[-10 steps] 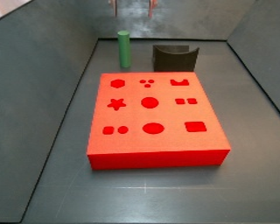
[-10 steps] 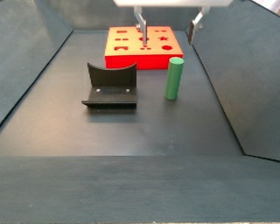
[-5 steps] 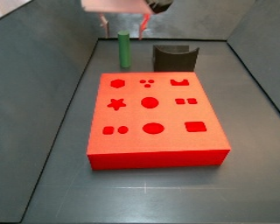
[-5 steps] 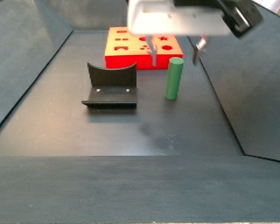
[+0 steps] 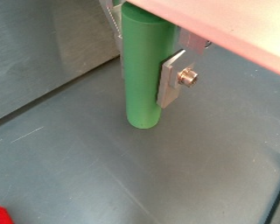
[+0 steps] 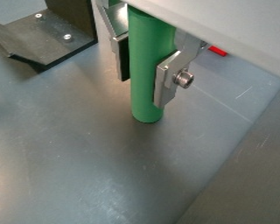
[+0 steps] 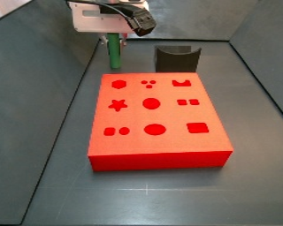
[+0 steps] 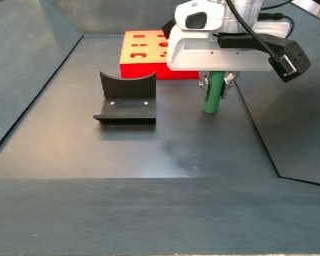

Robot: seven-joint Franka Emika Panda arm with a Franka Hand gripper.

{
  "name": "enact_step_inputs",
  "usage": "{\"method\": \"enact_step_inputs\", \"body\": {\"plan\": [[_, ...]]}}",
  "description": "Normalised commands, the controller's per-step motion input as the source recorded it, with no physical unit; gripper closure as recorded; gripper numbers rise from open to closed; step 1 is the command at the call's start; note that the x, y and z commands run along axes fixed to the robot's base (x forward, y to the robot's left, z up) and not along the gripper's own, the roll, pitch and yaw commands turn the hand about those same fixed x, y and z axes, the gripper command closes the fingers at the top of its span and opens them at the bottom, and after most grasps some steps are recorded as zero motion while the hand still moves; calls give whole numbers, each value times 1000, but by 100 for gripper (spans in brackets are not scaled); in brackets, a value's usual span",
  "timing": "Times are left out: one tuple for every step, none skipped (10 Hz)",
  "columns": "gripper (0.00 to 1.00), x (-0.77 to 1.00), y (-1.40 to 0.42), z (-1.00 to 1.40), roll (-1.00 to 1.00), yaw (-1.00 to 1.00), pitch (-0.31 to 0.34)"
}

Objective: Pick up the round object. Move up. Move to above the board. Insert the round object.
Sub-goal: Pick up the round object.

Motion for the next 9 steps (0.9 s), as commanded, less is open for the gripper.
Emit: {"method": "enact_step_inputs", "body": {"plan": [[100,0,0,0,0,0,0],[100,0,0,0,0,0,0],[100,0,0,0,0,0,0],[100,0,0,0,0,0,0],[100,0,0,0,0,0,0],[100,0,0,0,0,0,0],[100,0,0,0,0,0,0],[100,0,0,0,0,0,0],[100,0,0,0,0,0,0]]}}
